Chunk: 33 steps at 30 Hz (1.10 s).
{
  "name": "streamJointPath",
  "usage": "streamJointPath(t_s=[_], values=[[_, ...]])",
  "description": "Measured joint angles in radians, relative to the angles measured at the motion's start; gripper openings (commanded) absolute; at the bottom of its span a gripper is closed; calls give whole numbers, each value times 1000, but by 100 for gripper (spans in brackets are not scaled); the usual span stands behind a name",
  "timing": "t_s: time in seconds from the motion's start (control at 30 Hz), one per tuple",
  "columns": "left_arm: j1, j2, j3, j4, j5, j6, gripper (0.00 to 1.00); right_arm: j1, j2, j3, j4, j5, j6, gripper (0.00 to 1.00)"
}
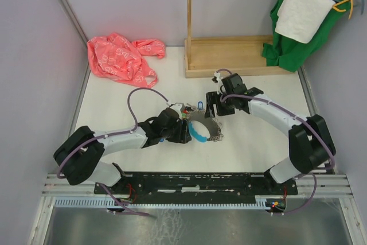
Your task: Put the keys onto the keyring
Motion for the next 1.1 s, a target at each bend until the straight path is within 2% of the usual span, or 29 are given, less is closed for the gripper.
streamJointPath(t_s=[0.2,0.37,0.57,0.7,0.8,1.1], values=[[0,43,13,4,-5,0,62,-3,209,182,22,23,-80,71],[0,59,19,6,-6,0,59,-9,338,253,22,23,-107,67],[3,72,26,5,-14,1,56,-13,434,280,47,-16,-102,54],[8,83,34,5,-25,2,56,-13,434,259,78,-35,-101,46],[12,94,43,6,-30,3,57,-16,411,216,113,-37,-97,36],[23,168,114,9,-30,29,57,-15,249,-4,161,-35,-30,14]])
